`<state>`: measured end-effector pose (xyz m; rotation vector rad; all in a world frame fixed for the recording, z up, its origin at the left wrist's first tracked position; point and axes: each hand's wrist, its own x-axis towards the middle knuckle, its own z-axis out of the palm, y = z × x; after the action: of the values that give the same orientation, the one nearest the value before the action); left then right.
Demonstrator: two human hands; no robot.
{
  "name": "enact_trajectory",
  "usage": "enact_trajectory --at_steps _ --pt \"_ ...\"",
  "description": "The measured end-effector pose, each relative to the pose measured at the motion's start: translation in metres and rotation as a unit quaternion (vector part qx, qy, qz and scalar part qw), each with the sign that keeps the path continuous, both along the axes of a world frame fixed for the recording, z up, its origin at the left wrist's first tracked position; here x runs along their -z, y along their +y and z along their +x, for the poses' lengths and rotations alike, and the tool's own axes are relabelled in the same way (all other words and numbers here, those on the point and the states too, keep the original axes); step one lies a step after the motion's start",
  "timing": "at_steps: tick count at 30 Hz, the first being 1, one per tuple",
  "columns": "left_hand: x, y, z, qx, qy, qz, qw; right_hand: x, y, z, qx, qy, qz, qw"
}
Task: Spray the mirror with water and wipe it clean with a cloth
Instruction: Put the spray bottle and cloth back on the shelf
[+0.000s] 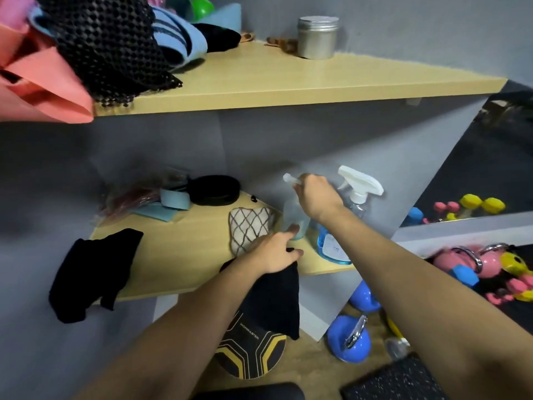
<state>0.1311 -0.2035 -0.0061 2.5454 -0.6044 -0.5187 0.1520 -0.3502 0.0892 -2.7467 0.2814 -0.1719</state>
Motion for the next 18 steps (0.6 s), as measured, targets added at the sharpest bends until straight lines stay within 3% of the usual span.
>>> enact_trajectory --at_steps 11,15,18 --pt "-0.012 0.015 0.007 0.003 -0.018 -0.044 0.999 -0.009 0.007 0.003 0.001 0.006 -0.036 0.999" --pt "-0.027 0.036 0.009 -0.028 0.0 -0.122 0.992 -0.033 0.03 -0.012 0.024 0.041 -0.075 0.996" --pt "-0.034 0.06 0.014 -0.064 0.03 -0.192 0.979 -0.041 0.059 -0.038 0.014 0.001 -0.118 0.993"
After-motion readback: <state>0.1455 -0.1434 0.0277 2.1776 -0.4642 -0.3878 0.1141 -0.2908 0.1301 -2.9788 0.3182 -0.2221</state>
